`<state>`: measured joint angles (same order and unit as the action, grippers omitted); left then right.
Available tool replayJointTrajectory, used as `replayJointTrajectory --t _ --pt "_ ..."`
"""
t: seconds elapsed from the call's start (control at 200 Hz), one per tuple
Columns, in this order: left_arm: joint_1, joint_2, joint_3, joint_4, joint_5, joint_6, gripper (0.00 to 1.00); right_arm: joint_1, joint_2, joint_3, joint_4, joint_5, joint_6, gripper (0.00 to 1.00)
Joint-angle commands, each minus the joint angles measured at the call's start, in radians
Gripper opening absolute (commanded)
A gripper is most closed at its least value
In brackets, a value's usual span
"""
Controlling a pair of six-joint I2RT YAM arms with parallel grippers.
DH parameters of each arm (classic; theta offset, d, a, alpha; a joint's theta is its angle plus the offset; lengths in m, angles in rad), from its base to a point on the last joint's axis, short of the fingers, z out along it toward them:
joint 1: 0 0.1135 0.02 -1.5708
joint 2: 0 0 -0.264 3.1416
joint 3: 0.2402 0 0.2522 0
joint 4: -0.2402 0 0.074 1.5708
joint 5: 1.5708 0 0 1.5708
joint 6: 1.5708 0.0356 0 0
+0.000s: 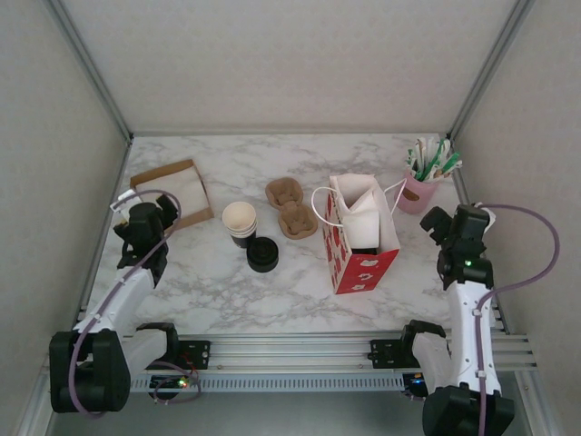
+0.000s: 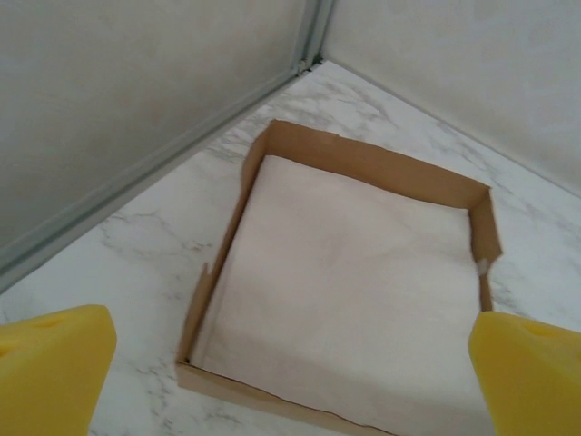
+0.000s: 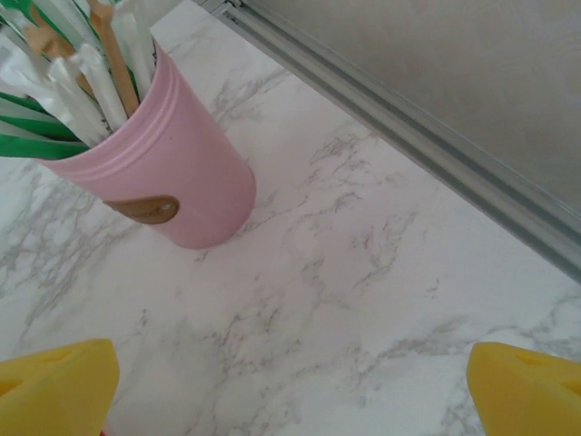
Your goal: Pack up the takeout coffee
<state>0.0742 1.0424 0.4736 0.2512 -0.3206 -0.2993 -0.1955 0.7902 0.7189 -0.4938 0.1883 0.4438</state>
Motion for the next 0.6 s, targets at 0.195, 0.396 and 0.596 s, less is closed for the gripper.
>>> replayJointTrajectory --t 0.195,0.396,0.596 --pt "0.028 -0.031 -0.231 0.473 0.043 0.163 1.00 -0.001 -0.022 -0.245 0.485 -0.003 -0.063 0.99" --pt "0.035 0.012 -0.348 0.707 0.126 0.190 1.00 0.028 0.070 -0.337 0.670 0.012 -0.070 0.99" --pt "0.035 0.105 -0.342 0.818 0.159 0.164 1.00 0.105 0.212 -0.352 0.832 0.044 -0.137 0.99"
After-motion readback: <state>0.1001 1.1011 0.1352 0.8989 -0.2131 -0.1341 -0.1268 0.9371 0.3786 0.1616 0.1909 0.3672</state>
